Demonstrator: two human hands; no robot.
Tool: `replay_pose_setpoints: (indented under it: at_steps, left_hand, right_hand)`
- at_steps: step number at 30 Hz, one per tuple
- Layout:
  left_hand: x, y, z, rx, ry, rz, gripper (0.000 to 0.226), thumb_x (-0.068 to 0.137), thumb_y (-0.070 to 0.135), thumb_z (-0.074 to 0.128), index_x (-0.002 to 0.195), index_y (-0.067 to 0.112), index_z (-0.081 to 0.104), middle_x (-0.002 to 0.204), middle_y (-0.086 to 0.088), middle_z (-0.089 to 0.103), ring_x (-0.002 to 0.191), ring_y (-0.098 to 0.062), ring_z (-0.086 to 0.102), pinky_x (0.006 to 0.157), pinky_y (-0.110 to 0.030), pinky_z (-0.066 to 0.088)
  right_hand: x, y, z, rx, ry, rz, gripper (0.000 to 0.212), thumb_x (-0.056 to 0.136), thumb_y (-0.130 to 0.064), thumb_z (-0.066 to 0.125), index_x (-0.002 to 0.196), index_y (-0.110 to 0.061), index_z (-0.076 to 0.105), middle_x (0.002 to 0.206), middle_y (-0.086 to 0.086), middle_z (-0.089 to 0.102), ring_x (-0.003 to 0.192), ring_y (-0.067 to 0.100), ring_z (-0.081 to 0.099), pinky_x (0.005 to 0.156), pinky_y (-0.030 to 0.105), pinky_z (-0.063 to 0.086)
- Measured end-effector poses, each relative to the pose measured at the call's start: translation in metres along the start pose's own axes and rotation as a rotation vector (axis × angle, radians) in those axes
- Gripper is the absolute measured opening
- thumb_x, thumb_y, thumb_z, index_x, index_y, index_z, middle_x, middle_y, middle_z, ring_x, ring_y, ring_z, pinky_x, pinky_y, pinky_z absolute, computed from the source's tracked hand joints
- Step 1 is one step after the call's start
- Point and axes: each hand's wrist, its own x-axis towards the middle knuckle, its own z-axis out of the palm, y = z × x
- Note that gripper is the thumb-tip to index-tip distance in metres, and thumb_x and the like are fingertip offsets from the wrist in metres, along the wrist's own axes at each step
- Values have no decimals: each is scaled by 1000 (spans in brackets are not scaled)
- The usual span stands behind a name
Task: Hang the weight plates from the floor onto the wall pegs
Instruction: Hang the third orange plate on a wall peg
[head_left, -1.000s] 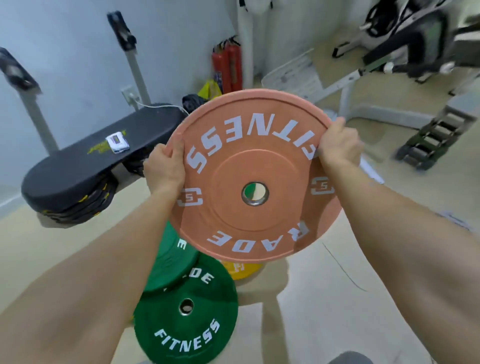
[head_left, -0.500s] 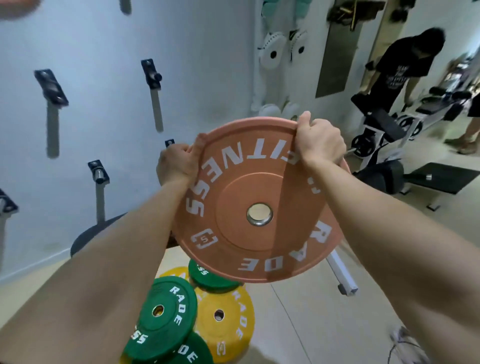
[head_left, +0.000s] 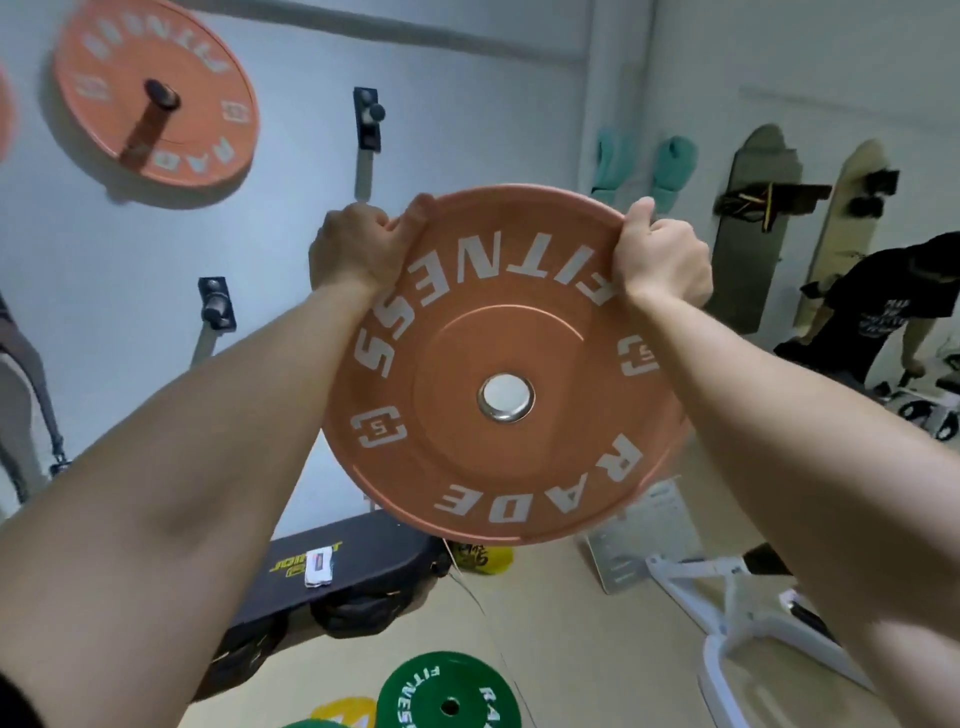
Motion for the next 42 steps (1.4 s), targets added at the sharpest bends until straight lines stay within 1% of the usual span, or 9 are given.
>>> replay_pose_setpoints:
  at_steps: [9,15,19,23,25,29,31,37,42]
  left_hand:
    - [139,-1,55,44,131,42,76,88,83,30,56,18,53,54,2,54,48,-15,52,53,-23,35]
    - [220,6,96,155,203,47,74,90,80,33,56,16,50,53,1,50,47,-13,47,50,-23,27]
    - [269,11,134,254,272,49,78,90,81,31,54,13,45,53,-2,46,50,-19,45,50,-28,27]
    - [320,14,183,324,341,47,92,84,88,27,62,4,56,61,-13,57,62,-34,59,64,-41,51]
    - [339,18,196,347,371,35,93,83,89,25,61,4,55,61,-14,57,64,-36,61,69,-45,54]
    - [381,31,227,413,432,66,87,87,85,28,58,7,52,57,-11,55,55,-28,56,61,-40,52]
    - [398,37,239,472,457,53,78,91,81,30,55,13,44,54,-5,48,50,-21,47,52,-32,38]
    - [446,31,261,569,506,27,77,91,81,28,56,15,45,56,-3,47,55,-23,47,59,-31,33]
    - [477,8,280,619,557,17,76,93,78,31,54,14,43,55,-4,45,52,-23,43,59,-32,30]
  right_hand:
    - [134,-59,94,127,51,-63,65,95,-59,24,93,-15,72,98,10,70,94,35,63,73,37,41]
    - [222,-80,158,193,48,-102,65,98,-57,24,102,-14,72,108,13,70,102,36,63,75,36,39]
    - [286,-86,213,252,47,-142,65,99,-57,23,96,-14,71,100,9,69,89,31,60,70,33,35]
    - [356,-87,275,351,-3,-189,63,100,-56,22,88,-15,68,84,2,61,77,24,55,68,32,36]
    - [385,-94,300,390,-9,-236,62,100,-55,21,85,-16,66,83,1,62,77,22,57,69,31,39]
    - [443,-111,339,472,-24,-257,63,98,-54,19,82,-16,66,84,2,67,78,24,63,67,31,40]
    - [463,-119,356,511,-39,-266,61,98,-53,19,78,-17,64,80,1,66,76,25,62,66,31,38]
    - [503,-142,402,587,-86,-284,53,99,-47,23,71,-18,58,66,-5,54,70,22,56,64,31,34]
    - [523,-165,450,640,-67,-318,52,96,-45,24,80,-16,65,79,0,64,75,24,59,68,32,38]
